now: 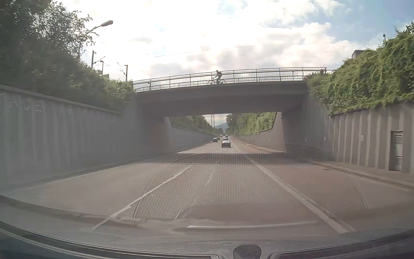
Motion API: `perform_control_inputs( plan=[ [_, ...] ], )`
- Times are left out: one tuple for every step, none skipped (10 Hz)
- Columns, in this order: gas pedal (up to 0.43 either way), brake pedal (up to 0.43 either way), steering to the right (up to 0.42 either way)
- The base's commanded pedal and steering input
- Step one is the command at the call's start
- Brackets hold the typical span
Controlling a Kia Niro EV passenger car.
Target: Follow the waypoints while adhering to traffic rules and regulations
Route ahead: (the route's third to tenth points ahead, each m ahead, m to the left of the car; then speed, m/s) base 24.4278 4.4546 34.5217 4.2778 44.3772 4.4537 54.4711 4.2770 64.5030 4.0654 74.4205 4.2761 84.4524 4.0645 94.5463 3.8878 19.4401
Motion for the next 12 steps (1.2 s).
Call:
perform_control_inputs(
  plan=[
    [0.098,0.0,-0.002],
    [0.098,0.0,-0.001],
    [0.098,0.0,-0.001],
    [0.098,0.0,-0.001],
    [0.098,0.0,-0.001],
    [0.098,0.0,-0.001],
    [0.098,0.0,-0.001],
    [0.098,0.0,-0.001],
    [0.098,0.0,-0.001],
    [0.098,0.0,-0.001],
    [0.098,0.0,-0.001],
    [0.098,0.0,-0.001]
  ],
)
